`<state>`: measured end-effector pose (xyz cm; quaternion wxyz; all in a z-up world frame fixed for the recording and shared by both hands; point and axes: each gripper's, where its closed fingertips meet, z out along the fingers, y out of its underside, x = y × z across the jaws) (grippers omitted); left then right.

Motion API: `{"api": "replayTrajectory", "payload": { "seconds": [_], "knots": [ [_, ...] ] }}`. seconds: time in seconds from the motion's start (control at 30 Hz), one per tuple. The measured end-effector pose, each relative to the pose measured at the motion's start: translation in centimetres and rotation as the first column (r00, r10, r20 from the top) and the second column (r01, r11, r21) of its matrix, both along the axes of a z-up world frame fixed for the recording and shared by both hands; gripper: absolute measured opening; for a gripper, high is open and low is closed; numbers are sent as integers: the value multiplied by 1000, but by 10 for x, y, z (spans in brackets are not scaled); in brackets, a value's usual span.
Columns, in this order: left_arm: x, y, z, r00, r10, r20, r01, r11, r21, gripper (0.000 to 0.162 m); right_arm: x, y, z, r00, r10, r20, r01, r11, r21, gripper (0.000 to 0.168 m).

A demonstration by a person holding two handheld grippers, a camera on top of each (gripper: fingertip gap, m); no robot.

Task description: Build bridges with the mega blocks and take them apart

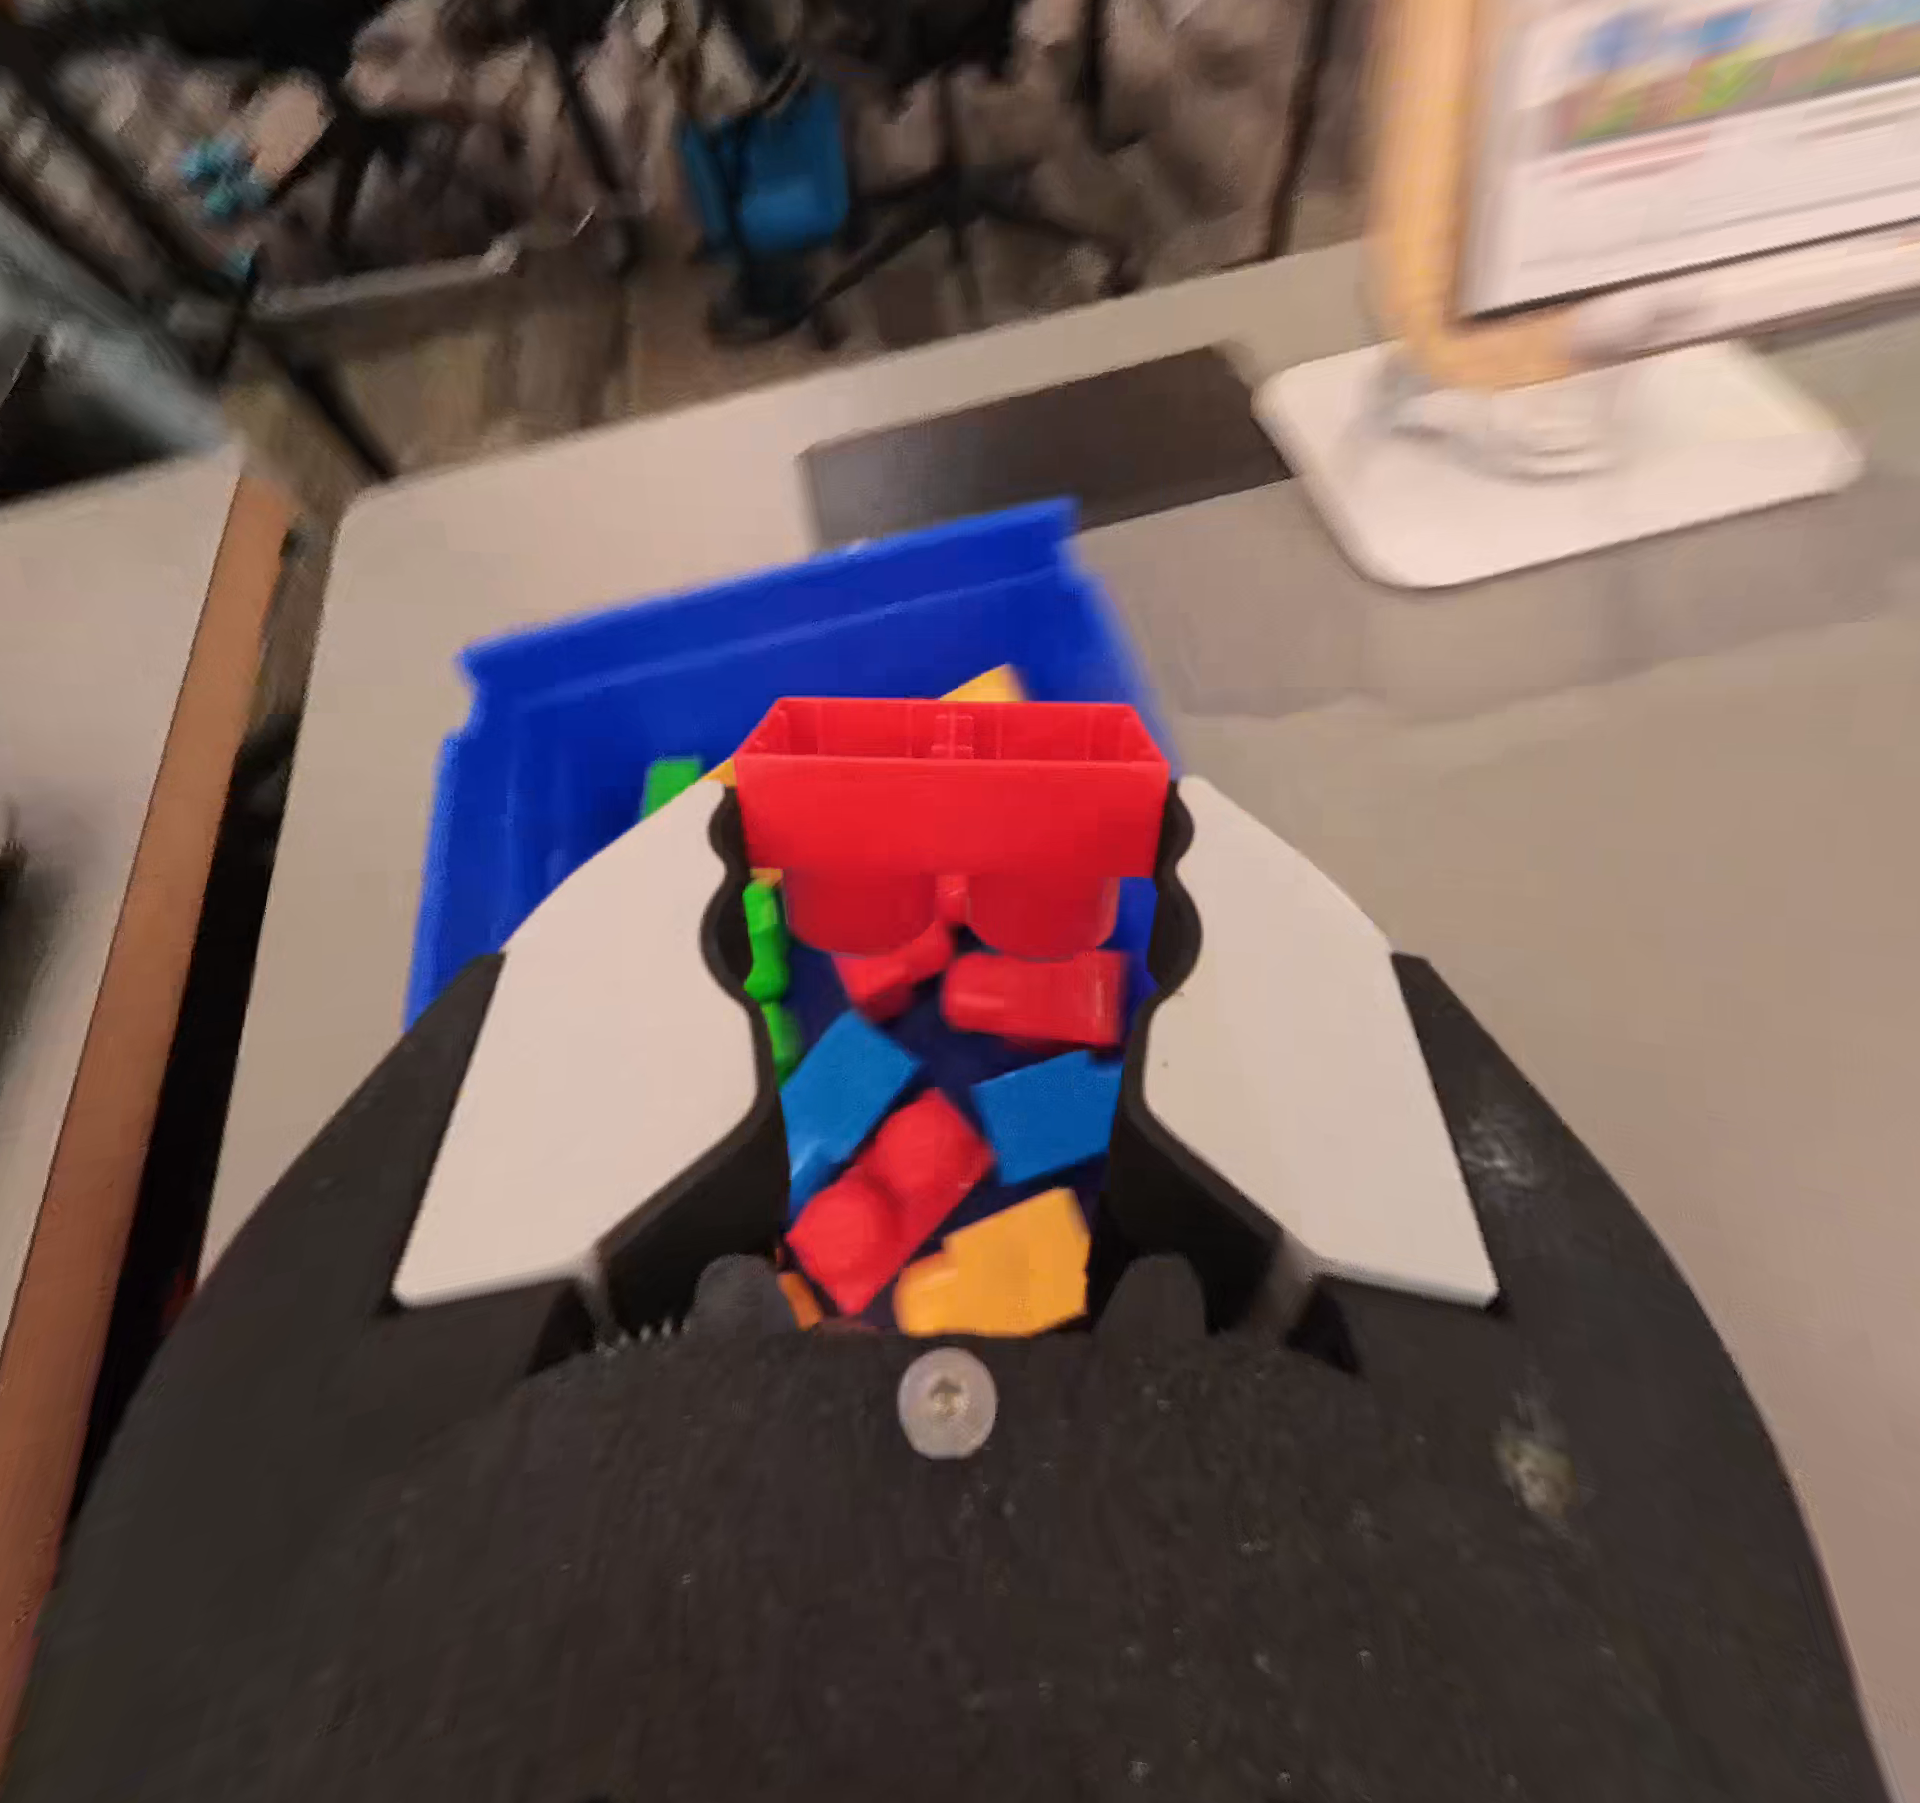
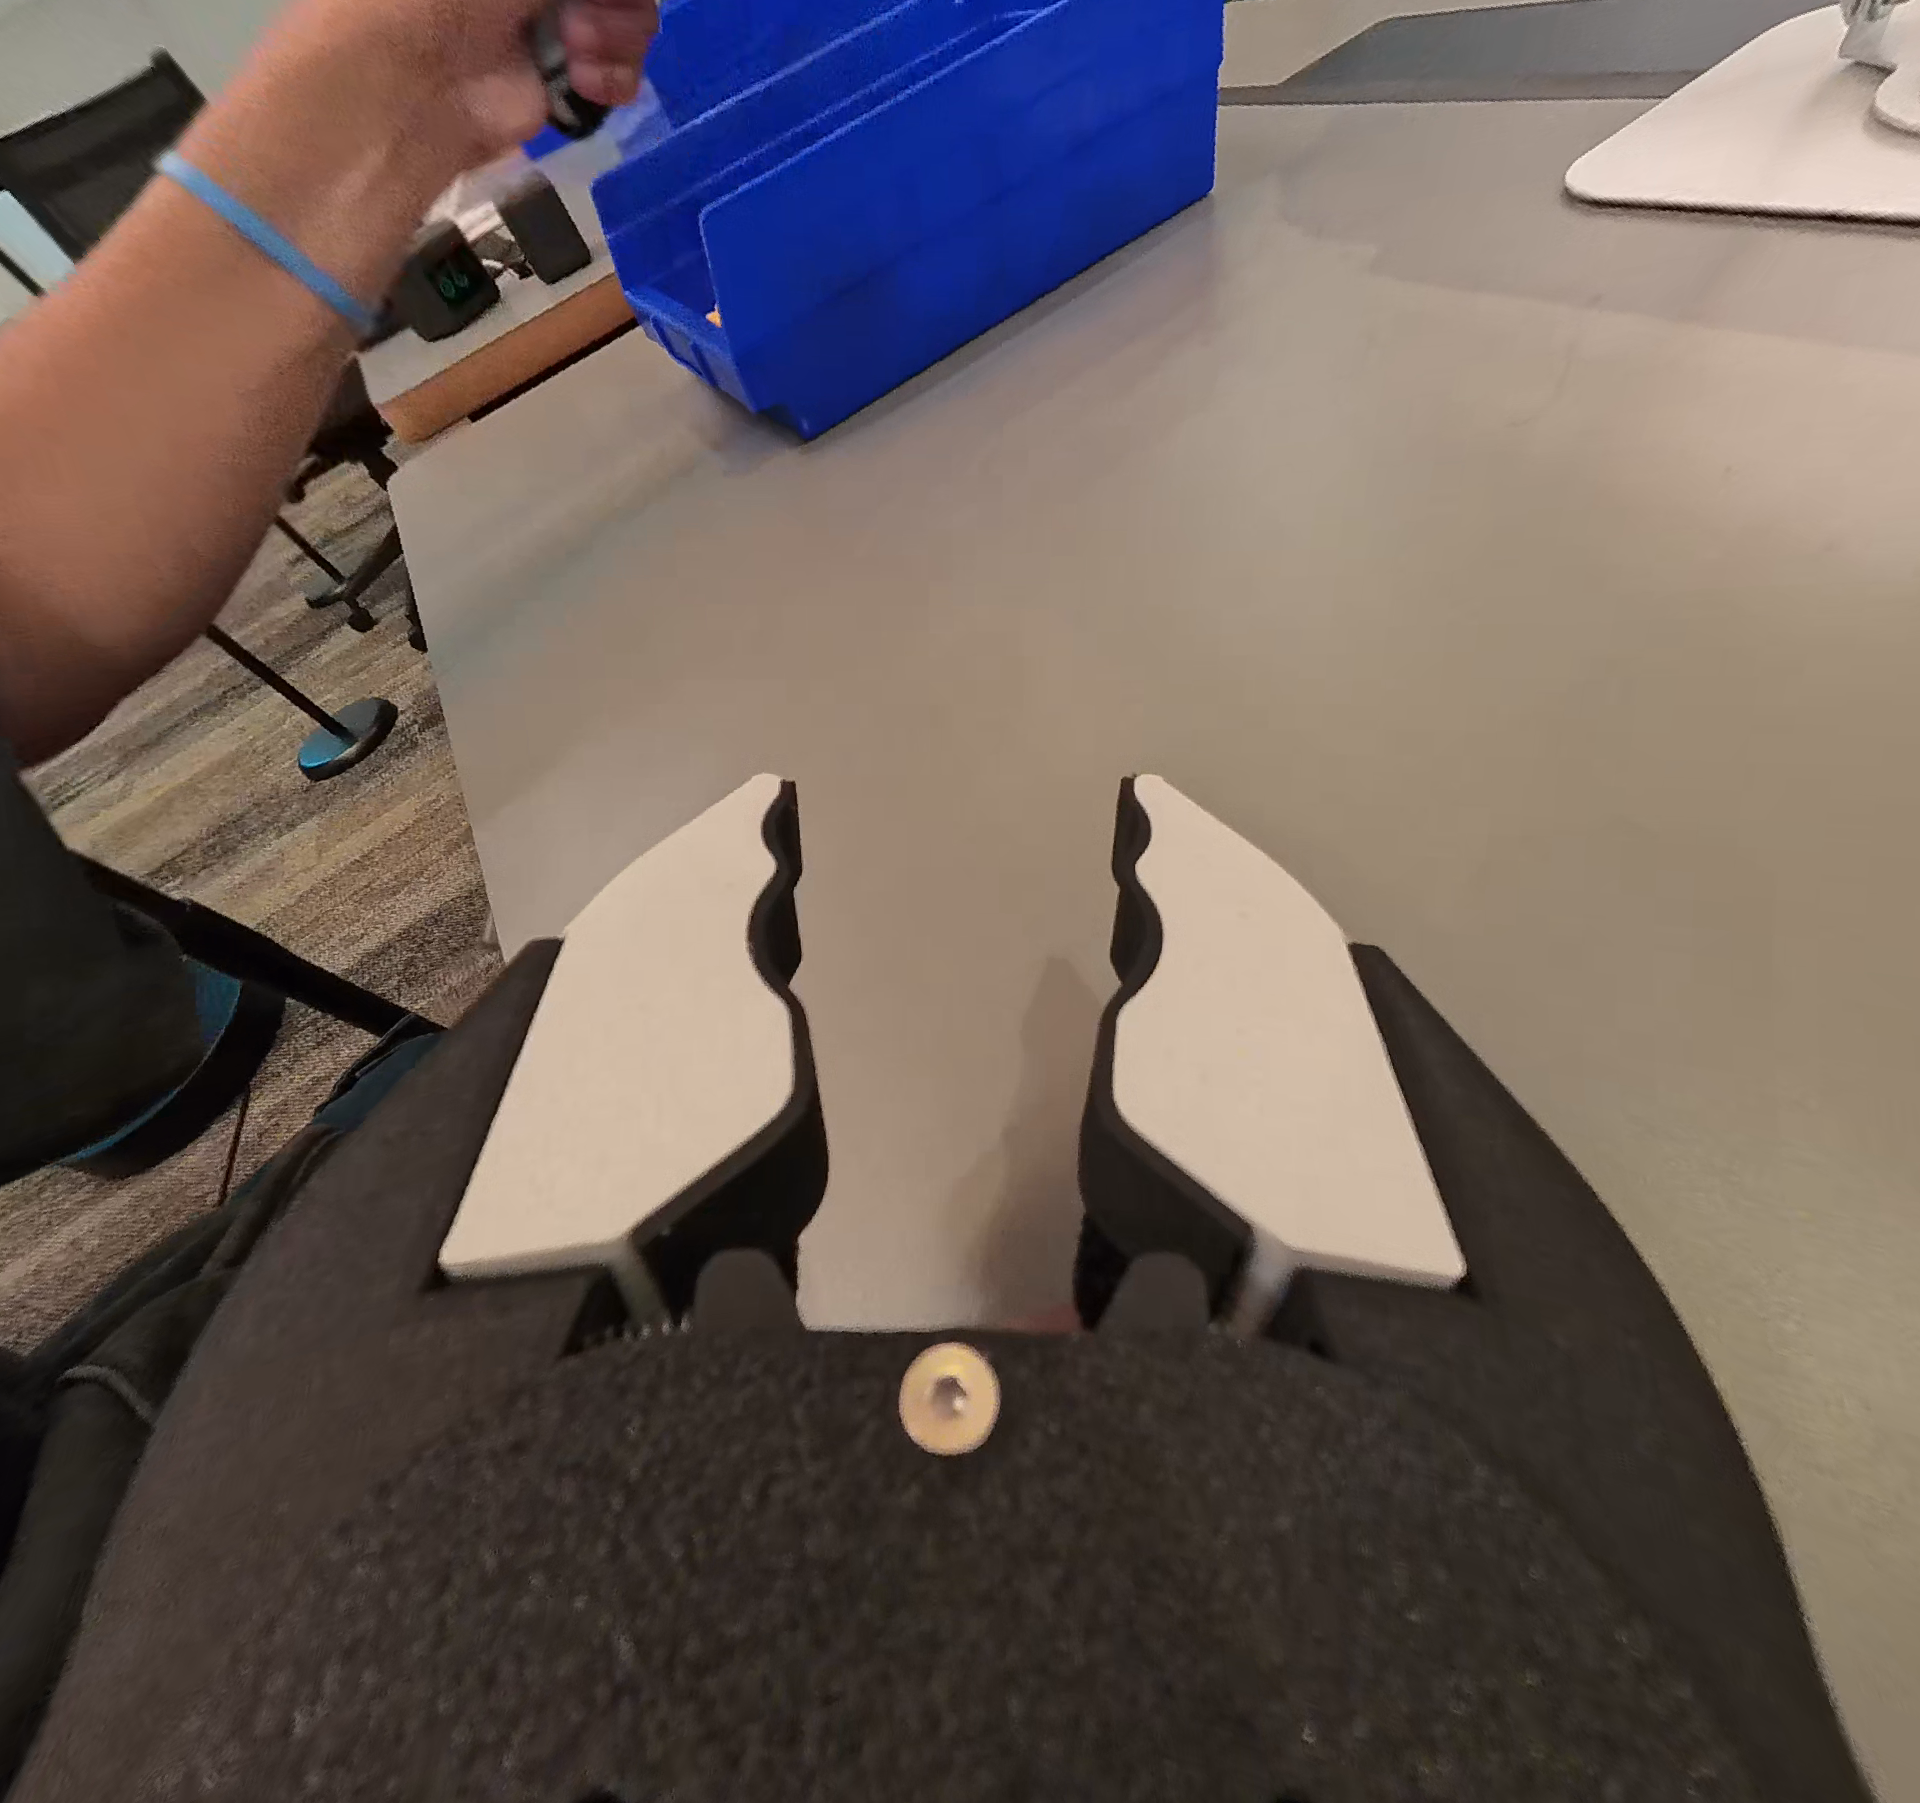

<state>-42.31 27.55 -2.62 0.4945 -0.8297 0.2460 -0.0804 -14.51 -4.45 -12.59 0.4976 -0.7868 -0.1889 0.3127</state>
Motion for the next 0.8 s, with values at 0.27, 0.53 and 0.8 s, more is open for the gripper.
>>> {"api": "replayTrajectory", "payload": {
  "seconds": [0.27, 0.53, 0.8],
  "knots": [
    [190, -115, -25, 834, -535, -131, 510, 840, -183, 75, 25, 4, 21, 998, -71, 0, 70, 996, 56, 58],
    [286, -108, -147, 692, -684, -231, 498, 685, -532, 75, 21, 0, 8, 998, -59, 37, 58, 998, 32, 58],
    [298, -98, -162, 733, -644, -217, 455, 703, -547, 88, 25, -2, 5, 998, -56, 40, 55, 998, 26, 58]
  ]
}}
